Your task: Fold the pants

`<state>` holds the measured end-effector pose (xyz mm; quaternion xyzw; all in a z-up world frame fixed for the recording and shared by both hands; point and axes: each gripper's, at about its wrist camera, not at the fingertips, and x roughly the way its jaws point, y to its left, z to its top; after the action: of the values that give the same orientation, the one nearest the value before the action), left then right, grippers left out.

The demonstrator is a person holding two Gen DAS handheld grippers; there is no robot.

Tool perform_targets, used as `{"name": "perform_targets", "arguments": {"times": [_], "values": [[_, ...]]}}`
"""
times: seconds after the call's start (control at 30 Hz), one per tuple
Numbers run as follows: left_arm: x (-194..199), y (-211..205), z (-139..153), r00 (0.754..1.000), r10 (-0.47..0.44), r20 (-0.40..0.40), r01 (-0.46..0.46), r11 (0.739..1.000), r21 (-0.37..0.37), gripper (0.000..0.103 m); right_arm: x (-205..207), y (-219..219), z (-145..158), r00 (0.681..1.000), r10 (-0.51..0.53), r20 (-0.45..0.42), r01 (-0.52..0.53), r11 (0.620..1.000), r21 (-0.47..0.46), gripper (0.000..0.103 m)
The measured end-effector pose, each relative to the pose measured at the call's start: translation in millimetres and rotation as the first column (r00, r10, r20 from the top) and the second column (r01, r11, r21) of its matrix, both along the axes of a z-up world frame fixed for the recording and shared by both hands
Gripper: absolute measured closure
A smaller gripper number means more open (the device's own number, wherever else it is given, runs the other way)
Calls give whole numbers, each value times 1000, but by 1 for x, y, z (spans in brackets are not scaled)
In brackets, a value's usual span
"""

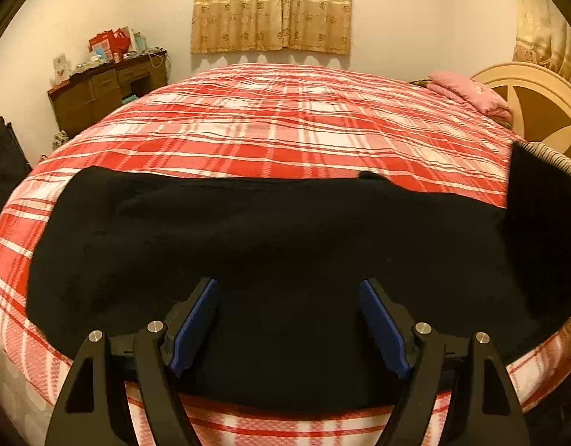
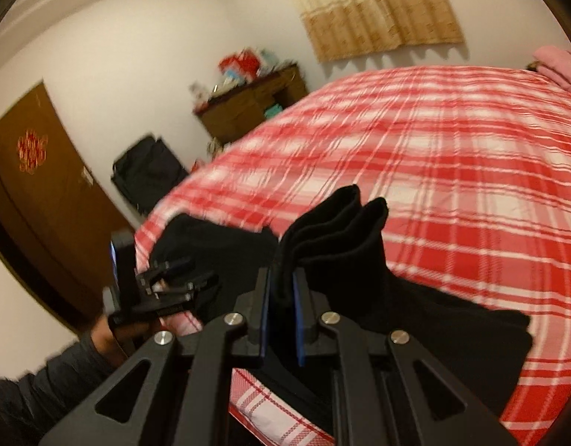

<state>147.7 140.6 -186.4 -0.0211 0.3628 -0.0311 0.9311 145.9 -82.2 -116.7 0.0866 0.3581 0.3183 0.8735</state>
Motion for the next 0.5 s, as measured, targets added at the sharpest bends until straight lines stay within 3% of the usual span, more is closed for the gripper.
{"name": "perform_targets", "arguments": {"times": [0.2, 0.23, 0.3, 0.4, 0.5], "values": [[-3, -24, 5, 996, -84, -12, 83, 995, -60, 23, 9, 28, -48, 993, 79, -93, -89, 990, -111, 83], [-4, -30, 6, 995, -102, -12, 101, 993, -67, 23, 8, 29, -52, 992, 83, -100, -95, 988, -122, 65], [-7, -44, 8, 990, -138, -13, 137, 987, -83, 23, 3, 26, -57, 988, 105, -114, -120, 984, -129, 38], [-10, -69, 14, 977, -212, 1, 210, 969, -132, 23, -15, 7, -48, 988, 126, -84, -135, 983, -121, 38], [-5, -88, 16, 970, -245, 5, 242, 953, -181, 24, -24, -24, -40, 994, 77, -72, -84, 991, -105, 37]]}}
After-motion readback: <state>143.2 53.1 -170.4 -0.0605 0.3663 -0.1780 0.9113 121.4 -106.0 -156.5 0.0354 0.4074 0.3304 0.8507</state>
